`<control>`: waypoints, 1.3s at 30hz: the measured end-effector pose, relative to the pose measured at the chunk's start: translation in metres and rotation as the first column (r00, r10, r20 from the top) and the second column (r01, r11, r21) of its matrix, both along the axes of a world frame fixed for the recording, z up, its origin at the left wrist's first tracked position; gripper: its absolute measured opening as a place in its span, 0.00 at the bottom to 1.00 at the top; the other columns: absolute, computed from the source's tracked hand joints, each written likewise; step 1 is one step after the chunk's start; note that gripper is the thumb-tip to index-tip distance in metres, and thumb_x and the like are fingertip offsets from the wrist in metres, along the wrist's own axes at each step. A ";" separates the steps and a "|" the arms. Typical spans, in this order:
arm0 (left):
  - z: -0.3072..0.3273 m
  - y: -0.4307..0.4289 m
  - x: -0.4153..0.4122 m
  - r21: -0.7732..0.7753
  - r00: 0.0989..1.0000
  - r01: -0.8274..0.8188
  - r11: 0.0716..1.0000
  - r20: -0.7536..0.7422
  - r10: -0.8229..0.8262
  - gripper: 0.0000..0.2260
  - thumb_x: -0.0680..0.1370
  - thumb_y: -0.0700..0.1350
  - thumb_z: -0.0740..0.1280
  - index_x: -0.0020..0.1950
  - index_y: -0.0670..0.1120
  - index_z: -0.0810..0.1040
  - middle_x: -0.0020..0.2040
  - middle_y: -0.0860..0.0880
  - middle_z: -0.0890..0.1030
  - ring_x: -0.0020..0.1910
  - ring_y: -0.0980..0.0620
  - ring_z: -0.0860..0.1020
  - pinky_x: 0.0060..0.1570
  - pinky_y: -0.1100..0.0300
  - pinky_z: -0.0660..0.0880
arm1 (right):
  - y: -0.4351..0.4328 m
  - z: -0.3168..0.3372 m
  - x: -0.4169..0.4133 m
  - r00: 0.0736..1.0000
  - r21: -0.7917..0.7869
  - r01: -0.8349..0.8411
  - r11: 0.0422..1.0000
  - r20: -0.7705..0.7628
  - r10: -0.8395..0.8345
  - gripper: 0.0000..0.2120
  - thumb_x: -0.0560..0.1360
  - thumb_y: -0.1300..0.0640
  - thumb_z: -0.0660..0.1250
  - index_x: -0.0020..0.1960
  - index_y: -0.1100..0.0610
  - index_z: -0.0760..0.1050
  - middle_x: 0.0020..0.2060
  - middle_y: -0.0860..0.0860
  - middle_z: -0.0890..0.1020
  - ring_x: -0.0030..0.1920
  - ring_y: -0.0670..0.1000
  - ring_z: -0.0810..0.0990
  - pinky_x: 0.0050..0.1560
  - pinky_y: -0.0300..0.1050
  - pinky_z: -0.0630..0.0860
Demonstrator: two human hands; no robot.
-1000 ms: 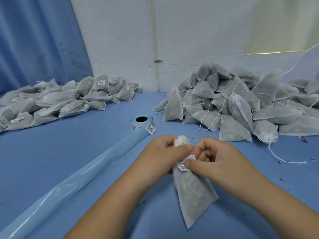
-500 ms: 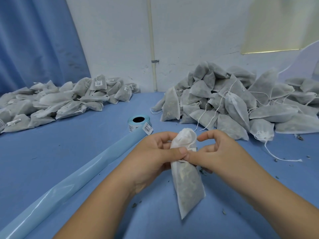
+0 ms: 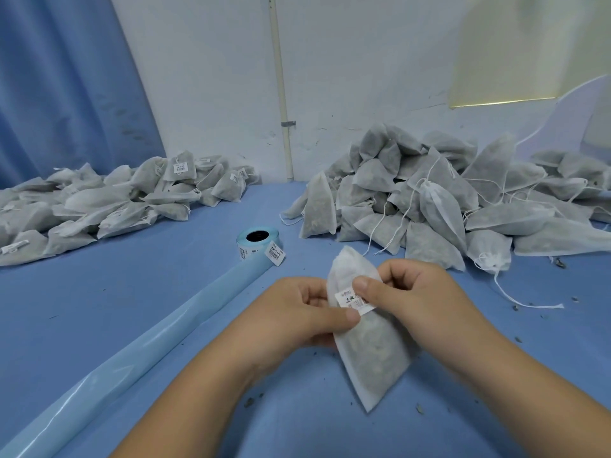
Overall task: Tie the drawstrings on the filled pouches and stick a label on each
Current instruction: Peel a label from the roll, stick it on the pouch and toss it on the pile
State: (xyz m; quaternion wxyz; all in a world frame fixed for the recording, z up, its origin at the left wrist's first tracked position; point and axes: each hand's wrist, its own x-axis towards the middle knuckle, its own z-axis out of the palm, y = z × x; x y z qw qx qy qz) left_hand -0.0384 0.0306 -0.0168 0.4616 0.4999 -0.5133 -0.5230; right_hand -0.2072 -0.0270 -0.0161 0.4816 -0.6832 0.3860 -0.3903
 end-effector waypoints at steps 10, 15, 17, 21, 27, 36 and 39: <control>0.002 -0.003 -0.005 -0.005 0.972 -0.131 0.991 -0.199 0.127 0.11 0.67 0.40 0.66 0.46 0.38 0.83 0.43 0.39 0.81 0.44 0.44 0.77 0.46 0.55 0.73 | 0.000 -0.005 0.004 0.988 0.153 -0.097 0.983 0.135 0.076 0.26 0.59 0.37 0.73 0.43 0.58 0.78 0.33 0.49 0.82 0.32 0.48 0.78 0.36 0.42 0.72; 0.002 -0.004 -0.013 -0.001 0.946 -0.324 0.946 -0.032 0.324 0.08 0.75 0.43 0.65 0.43 0.47 0.84 0.39 0.48 0.84 0.38 0.50 0.80 0.42 0.58 0.74 | 0.004 -0.005 0.006 0.948 0.192 -0.291 0.937 0.190 0.255 0.13 0.67 0.48 0.75 0.50 0.52 0.84 0.45 0.56 0.86 0.46 0.56 0.85 0.44 0.45 0.80; 0.002 -0.004 -0.012 -0.032 0.933 -0.351 0.936 0.070 0.352 0.09 0.75 0.52 0.66 0.41 0.52 0.83 0.38 0.53 0.84 0.39 0.52 0.81 0.43 0.57 0.76 | 0.005 -0.005 0.008 0.964 0.159 -0.214 0.964 0.192 0.182 0.12 0.65 0.49 0.74 0.46 0.52 0.84 0.43 0.57 0.86 0.43 0.56 0.84 0.44 0.48 0.78; 0.000 -0.001 -0.008 -0.062 0.958 -0.227 0.972 0.164 0.235 0.18 0.66 0.62 0.71 0.41 0.48 0.81 0.40 0.50 0.84 0.39 0.51 0.81 0.45 0.53 0.76 | 0.008 -0.006 0.012 0.979 0.134 -0.101 0.986 0.190 0.074 0.12 0.65 0.46 0.74 0.41 0.54 0.84 0.38 0.56 0.86 0.37 0.52 0.84 0.35 0.41 0.78; 0.002 -0.001 0.000 0.057 0.970 -0.161 0.985 -0.177 0.169 0.11 0.68 0.49 0.76 0.42 0.45 0.78 0.37 0.45 0.80 0.33 0.50 0.77 0.33 0.61 0.74 | 0.011 -0.006 0.016 0.942 0.256 -0.215 0.943 0.309 0.131 0.16 0.68 0.45 0.70 0.46 0.56 0.84 0.44 0.59 0.86 0.43 0.55 0.85 0.39 0.43 0.79; 0.003 -0.001 -0.005 0.079 0.925 -0.119 0.990 -0.354 0.140 0.18 0.70 0.47 0.76 0.54 0.38 0.78 0.42 0.41 0.81 0.36 0.46 0.79 0.38 0.56 0.78 | 0.009 -0.004 0.015 0.897 0.274 -0.379 0.884 0.344 0.278 0.14 0.64 0.58 0.75 0.49 0.58 0.84 0.47 0.61 0.85 0.47 0.58 0.85 0.42 0.42 0.80; 0.003 -0.002 -0.006 0.058 0.925 -0.119 0.991 -0.355 0.132 0.17 0.71 0.51 0.74 0.51 0.40 0.78 0.41 0.42 0.80 0.37 0.47 0.79 0.39 0.56 0.77 | 0.008 -0.004 0.013 0.898 0.277 -0.382 0.881 0.337 0.283 0.14 0.64 0.58 0.75 0.49 0.59 0.84 0.47 0.62 0.85 0.47 0.59 0.85 0.43 0.43 0.80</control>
